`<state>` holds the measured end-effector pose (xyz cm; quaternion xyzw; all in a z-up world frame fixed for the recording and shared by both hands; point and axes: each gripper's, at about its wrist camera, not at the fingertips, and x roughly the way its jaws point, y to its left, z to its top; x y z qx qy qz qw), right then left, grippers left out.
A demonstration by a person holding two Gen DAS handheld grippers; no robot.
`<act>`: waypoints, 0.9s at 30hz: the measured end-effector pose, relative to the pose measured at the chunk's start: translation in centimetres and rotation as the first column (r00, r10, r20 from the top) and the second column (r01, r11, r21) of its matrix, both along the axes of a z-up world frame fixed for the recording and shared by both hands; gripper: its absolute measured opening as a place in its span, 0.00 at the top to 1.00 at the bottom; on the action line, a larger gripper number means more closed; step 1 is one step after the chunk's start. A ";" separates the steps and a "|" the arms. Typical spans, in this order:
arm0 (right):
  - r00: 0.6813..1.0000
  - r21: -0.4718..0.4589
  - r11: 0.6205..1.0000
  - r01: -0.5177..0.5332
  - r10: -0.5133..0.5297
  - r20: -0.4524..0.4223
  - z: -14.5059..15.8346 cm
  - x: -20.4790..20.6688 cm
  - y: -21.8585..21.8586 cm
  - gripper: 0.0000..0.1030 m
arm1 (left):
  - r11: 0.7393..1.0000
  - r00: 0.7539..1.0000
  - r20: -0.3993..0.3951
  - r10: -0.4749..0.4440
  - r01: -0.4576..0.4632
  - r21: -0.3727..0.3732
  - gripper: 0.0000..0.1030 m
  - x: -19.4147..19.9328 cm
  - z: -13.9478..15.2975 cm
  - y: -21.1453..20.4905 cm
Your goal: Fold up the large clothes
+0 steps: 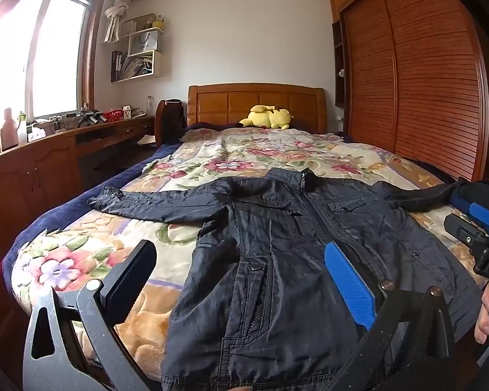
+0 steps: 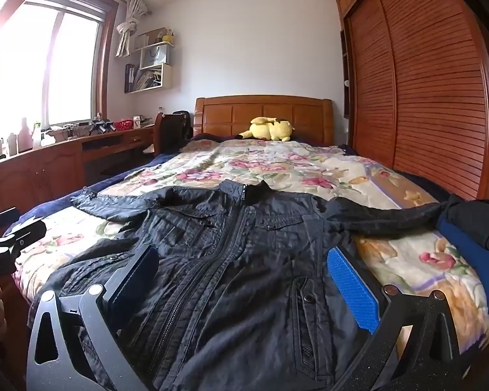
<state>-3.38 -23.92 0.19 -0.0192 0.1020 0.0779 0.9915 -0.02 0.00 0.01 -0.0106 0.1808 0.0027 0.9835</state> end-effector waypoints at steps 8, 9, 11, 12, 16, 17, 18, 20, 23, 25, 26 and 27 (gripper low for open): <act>1.000 0.009 1.000 0.003 -0.004 0.007 0.0 -0.1 -0.2 0.00 | 1.000 1.000 -0.001 -0.010 0.010 -0.014 0.00 -0.1 0.8 0.7; 1.000 0.009 1.000 0.003 -0.003 0.006 0.0 -0.1 -0.2 0.00 | 1.000 1.000 0.002 -0.010 0.010 -0.013 0.00 -0.3 1.1 0.8; 1.000 0.010 1.000 0.005 -0.005 0.008 0.0 -0.1 -0.1 0.00 | 1.000 1.000 0.006 -0.015 0.015 -0.010 0.00 -0.5 1.0 0.6; 1.000 0.011 1.000 0.005 -0.006 0.009 0.0 -0.2 0.0 0.00 | 1.000 1.000 0.008 -0.017 0.017 0.009 0.00 -0.4 0.5 -0.2; 1.000 0.011 1.000 0.004 -0.004 0.006 -0.1 -0.1 -0.1 0.00 | 1.000 1.000 0.005 -0.022 0.022 0.015 0.00 -0.3 0.4 -0.6; 1.000 0.011 1.000 0.005 -0.005 0.006 0.0 -0.1 -0.1 0.00 | 1.000 1.000 0.005 -0.022 0.022 0.016 0.00 -0.4 0.5 -0.7; 1.000 0.011 1.000 0.004 -0.004 0.005 0.0 -0.1 -0.1 0.00 | 1.000 1.000 0.005 -0.023 0.023 0.017 0.00 -0.4 0.5 -0.7; 1.000 0.012 1.000 0.003 -0.003 0.006 0.0 -0.1 -0.2 0.00 | 1.000 1.000 0.004 -0.025 0.025 0.018 0.00 -0.3 0.5 -0.7; 1.000 0.011 1.000 0.002 -0.002 0.007 0.0 -0.1 -0.2 0.00 | 1.000 1.000 0.006 -0.023 0.023 0.020 0.00 -0.3 0.5 -0.8; 1.000 0.011 1.000 0.004 -0.004 0.008 0.0 0.0 -0.2 0.00 | 1.000 1.000 0.006 -0.023 0.023 0.021 0.00 -0.3 0.5 -0.8; 1.000 0.012 1.000 0.003 -0.003 0.008 0.1 0.0 -0.3 0.00 | 1.000 1.000 0.006 -0.023 0.023 0.022 0.00 -0.3 0.4 -0.8; 1.000 0.012 1.000 0.003 -0.003 0.008 0.1 0.0 -0.4 0.00 | 0.999 1.000 0.006 -0.024 0.024 0.020 0.00 -0.3 0.4 -0.8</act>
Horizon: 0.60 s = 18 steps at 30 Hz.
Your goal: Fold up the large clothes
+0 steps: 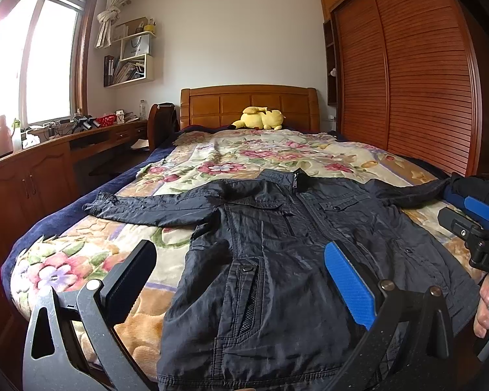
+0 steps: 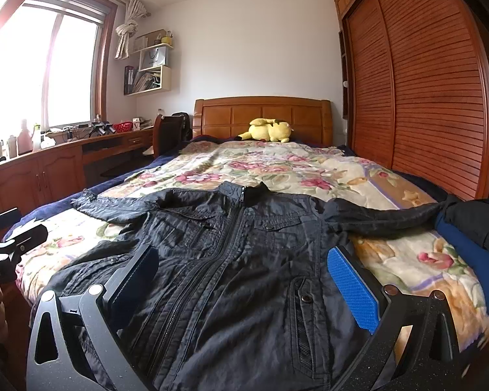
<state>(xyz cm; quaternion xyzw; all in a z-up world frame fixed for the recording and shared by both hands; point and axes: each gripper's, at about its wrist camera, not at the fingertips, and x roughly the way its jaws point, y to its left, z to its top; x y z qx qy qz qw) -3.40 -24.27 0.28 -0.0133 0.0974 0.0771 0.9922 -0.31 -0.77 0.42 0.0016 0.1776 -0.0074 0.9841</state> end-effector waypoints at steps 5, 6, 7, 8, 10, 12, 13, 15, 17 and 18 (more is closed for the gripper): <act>1.000 0.000 1.000 0.002 -0.002 0.001 0.0 0.0 0.0 0.00 | 1.000 1.000 0.001 -0.002 0.002 0.003 0.00 -0.1 0.0 -0.2; 1.000 -0.001 1.000 0.003 -0.003 0.002 0.0 0.0 0.0 0.00 | 1.000 1.000 0.001 -0.001 0.001 0.003 0.00 0.0 0.0 -0.2; 1.000 -0.001 1.000 0.002 -0.002 0.003 0.0 0.0 0.0 0.00 | 1.000 1.000 0.002 -0.004 0.004 0.005 0.00 -0.1 0.0 -0.3; 1.000 0.000 1.000 0.002 -0.002 0.004 0.0 0.0 0.0 0.00 | 1.000 1.000 0.003 -0.005 0.005 0.007 0.00 -0.1 0.0 -0.3; 1.000 0.001 1.000 0.002 -0.002 0.006 0.1 -0.1 0.0 0.00 | 1.000 1.000 0.006 -0.007 0.007 0.009 0.00 -0.3 0.1 -0.5; 1.000 0.001 1.000 0.001 -0.001 0.006 0.1 -0.1 0.0 0.00 | 1.000 1.000 0.008 -0.010 0.010 0.008 0.00 -0.3 0.1 -0.5; 1.000 0.001 1.000 0.001 -0.001 0.007 0.1 -0.1 0.0 0.00 | 1.000 1.000 0.008 -0.010 0.010 0.009 0.00 -0.4 0.2 -0.5; 1.000 0.000 1.000 0.002 -0.002 0.006 0.1 -0.1 0.0 0.00 | 1.000 1.000 0.010 -0.012 0.012 0.008 0.00 -0.5 0.2 -0.5; 1.000 -0.001 1.000 0.003 -0.003 0.008 0.2 -0.1 0.0 0.00 | 1.000 1.000 0.012 -0.014 0.014 0.008 0.00 -0.6 0.3 -0.5; 1.000 0.000 1.000 0.003 -0.003 0.010 0.2 -0.2 0.0 0.00 | 1.000 1.000 0.012 -0.015 0.015 0.008 0.00 -0.6 0.3 -0.6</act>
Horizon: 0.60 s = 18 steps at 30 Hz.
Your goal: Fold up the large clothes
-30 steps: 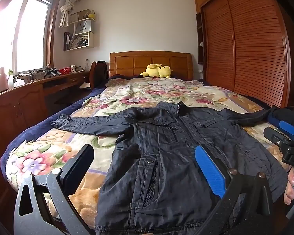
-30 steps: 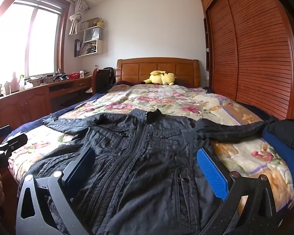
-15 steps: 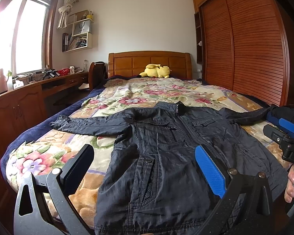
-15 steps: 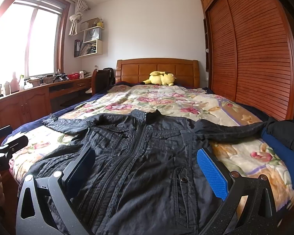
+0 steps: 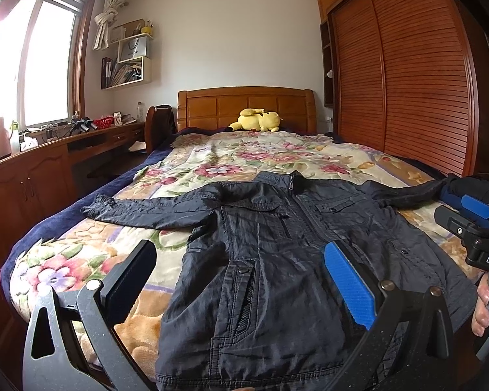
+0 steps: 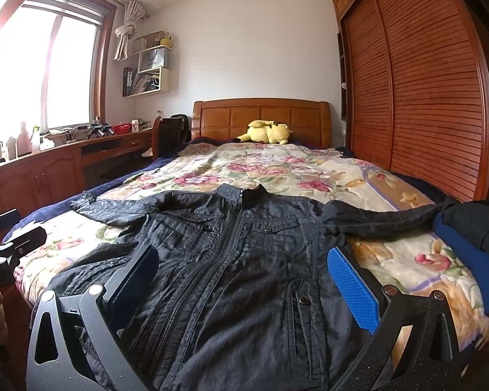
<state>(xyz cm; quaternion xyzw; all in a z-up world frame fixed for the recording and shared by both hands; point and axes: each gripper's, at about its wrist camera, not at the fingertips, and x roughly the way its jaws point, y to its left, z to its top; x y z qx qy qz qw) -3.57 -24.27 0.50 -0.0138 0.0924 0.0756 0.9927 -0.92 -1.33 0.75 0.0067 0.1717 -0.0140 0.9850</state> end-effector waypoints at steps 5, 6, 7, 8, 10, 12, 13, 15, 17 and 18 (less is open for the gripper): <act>1.000 0.003 1.000 -0.002 0.002 0.003 0.0 -0.2 0.0 0.00 | 1.000 1.000 0.001 0.000 0.000 0.001 0.00 0.0 0.1 -0.1; 1.000 0.002 1.000 -0.003 0.003 0.003 0.0 -0.2 0.0 0.00 | 1.000 1.000 0.002 0.000 0.000 0.002 0.00 -0.1 0.1 -0.1; 1.000 0.001 1.000 -0.002 0.002 0.005 0.0 -0.2 0.0 0.00 | 1.000 1.000 0.002 -0.001 0.001 0.004 0.00 -0.1 0.2 -0.1; 1.000 0.002 1.000 -0.002 0.002 0.006 0.0 -0.2 -0.1 0.00 | 1.000 1.000 0.001 -0.001 0.001 0.004 0.00 -0.1 0.2 -0.1; 1.000 0.004 1.000 -0.003 0.003 0.006 0.0 -0.2 -0.1 0.00 | 1.000 1.000 0.002 -0.001 0.001 0.004 0.00 -0.2 0.3 -0.2; 1.000 0.005 1.000 -0.003 0.003 0.006 0.0 -0.2 -0.1 0.00 | 1.000 1.000 0.001 -0.001 0.001 0.002 0.00 -0.1 0.3 -0.2; 1.000 0.005 1.000 -0.003 0.003 0.006 0.0 -0.1 -0.1 0.00 | 1.000 1.000 0.002 -0.001 0.001 0.002 0.00 -0.2 0.3 -0.2; 1.000 0.006 1.000 -0.003 0.003 0.006 0.0 -0.2 -0.1 0.00 | 1.000 1.000 0.002 0.001 -0.001 0.003 0.00 -0.2 0.3 -0.3; 1.000 0.007 1.000 -0.005 0.005 0.003 0.0 -0.2 -0.1 0.00 | 1.000 1.000 0.000 -0.001 0.001 0.003 0.00 -0.2 0.3 -0.2; 1.000 0.010 1.000 -0.007 0.007 0.002 0.0 -0.2 -0.1 0.00 | 1.000 1.000 -0.001 -0.001 0.001 0.003 0.00 -0.2 0.3 -0.3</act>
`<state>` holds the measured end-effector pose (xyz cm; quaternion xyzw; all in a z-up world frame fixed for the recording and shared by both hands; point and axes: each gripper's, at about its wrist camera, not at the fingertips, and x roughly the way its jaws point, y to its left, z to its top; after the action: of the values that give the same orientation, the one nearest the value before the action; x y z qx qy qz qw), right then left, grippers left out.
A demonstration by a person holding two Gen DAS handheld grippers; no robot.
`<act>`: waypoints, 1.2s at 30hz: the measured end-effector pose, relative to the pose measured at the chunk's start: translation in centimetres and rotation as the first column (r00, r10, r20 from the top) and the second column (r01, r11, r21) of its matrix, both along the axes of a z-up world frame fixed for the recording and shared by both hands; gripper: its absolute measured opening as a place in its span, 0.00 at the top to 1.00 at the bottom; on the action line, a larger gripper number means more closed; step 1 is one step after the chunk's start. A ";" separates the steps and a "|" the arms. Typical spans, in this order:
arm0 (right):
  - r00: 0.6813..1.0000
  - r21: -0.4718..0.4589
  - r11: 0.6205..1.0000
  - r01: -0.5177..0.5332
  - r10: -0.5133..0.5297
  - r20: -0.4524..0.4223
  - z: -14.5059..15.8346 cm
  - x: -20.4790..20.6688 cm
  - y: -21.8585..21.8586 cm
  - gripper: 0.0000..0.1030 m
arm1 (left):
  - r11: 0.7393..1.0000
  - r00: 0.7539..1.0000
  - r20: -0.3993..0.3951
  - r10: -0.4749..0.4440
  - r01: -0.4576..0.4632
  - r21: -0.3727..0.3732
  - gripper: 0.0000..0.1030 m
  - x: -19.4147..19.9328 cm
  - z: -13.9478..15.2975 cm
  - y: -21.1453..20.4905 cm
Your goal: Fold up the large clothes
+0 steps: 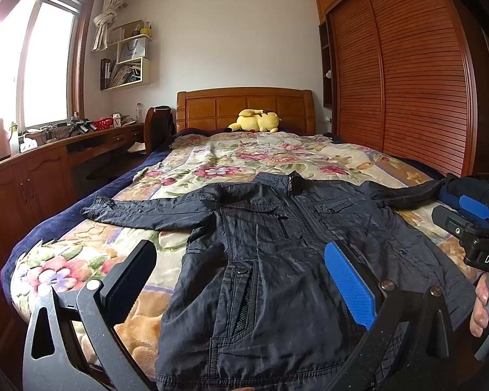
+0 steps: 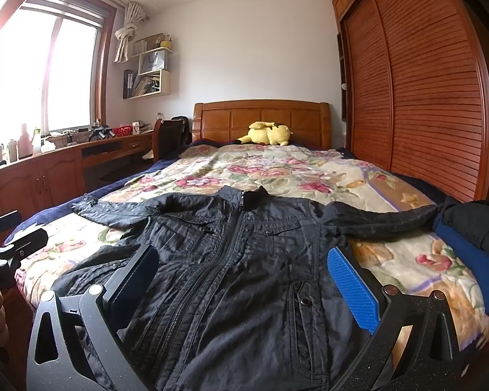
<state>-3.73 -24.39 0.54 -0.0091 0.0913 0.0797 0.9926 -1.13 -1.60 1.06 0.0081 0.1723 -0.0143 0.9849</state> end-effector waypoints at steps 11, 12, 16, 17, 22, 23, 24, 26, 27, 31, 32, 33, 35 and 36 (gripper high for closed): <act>1.000 0.007 1.000 0.001 -0.001 0.007 0.0 -0.2 -0.1 0.00 | 1.000 1.000 0.000 -0.001 0.001 0.001 0.00 0.0 0.1 0.0; 1.000 0.007 1.000 0.002 -0.002 0.007 0.0 -0.2 -0.1 0.00 | 1.000 1.000 -0.001 -0.001 0.001 0.001 0.00 0.0 0.1 -0.1; 1.000 0.005 1.000 0.002 -0.002 0.007 -0.1 -0.2 -0.1 0.00 | 1.000 1.000 -0.003 -0.001 0.001 -0.001 0.00 -0.2 0.1 -0.1; 1.000 0.006 1.000 0.003 -0.003 0.006 -0.1 -0.2 -0.1 0.00 | 1.000 1.000 -0.004 -0.002 0.002 -0.001 0.00 -0.2 0.1 -0.1; 1.000 0.008 1.000 0.002 -0.002 0.003 -0.2 -0.1 -0.1 0.00 | 1.000 1.000 -0.009 -0.002 0.002 -0.002 0.00 -0.3 0.1 0.0; 1.000 0.008 1.000 0.003 -0.003 0.002 -0.2 -0.1 -0.1 0.00 | 1.000 1.000 -0.008 -0.003 0.002 -0.001 0.00 -0.2 0.0 -0.1; 1.000 0.008 1.000 0.002 -0.002 0.002 -0.2 -0.1 -0.1 0.00 | 1.000 1.000 -0.010 -0.003 0.003 -0.003 0.00 -0.2 0.1 -0.1; 1.000 0.008 1.000 0.002 -0.002 0.001 -0.2 -0.1 -0.1 0.00 | 1.000 1.000 -0.011 -0.004 0.004 -0.001 0.00 -0.1 0.0 -0.1; 1.000 0.008 1.000 0.004 -0.004 0.001 -0.2 -0.1 -0.1 0.00 | 1.000 1.000 -0.011 -0.003 0.003 -0.001 0.00 -0.1 0.0 -0.1; 1.000 0.009 1.000 0.005 -0.005 -0.005 -0.3 0.2 -0.1 0.00 | 1.000 1.000 -0.020 -0.006 0.006 -0.008 0.00 0.2 -0.3 0.2; 1.000 0.009 1.000 0.005 -0.005 -0.007 -0.3 0.2 -0.1 0.00 | 1.000 1.000 -0.024 -0.008 0.008 -0.009 0.00 0.3 -0.4 0.2; 1.000 0.009 1.000 0.003 -0.003 -0.010 -0.4 0.3 -0.1 0.00 | 1.000 1.000 -0.029 -0.008 0.008 -0.009 0.00 0.5 -0.6 0.4; 0.999 0.003 1.000 -0.019 0.019 -0.029 -0.6 0.8 0.1 0.00 | 1.000 0.999 -0.044 -0.004 0.003 -0.005 0.00 0.8 -1.0 0.8; 0.999 -0.005 0.999 -0.033 0.033 -0.043 -0.8 1.1 0.4 0.00 | 1.000 0.999 -0.054 -0.003 0.002 -0.001 0.00 1.0 -1.3 1.1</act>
<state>-2.62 -24.02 -0.28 -0.0119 0.1124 0.0958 0.9890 -0.13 -0.54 -0.26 0.0073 0.1990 -0.0158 0.9798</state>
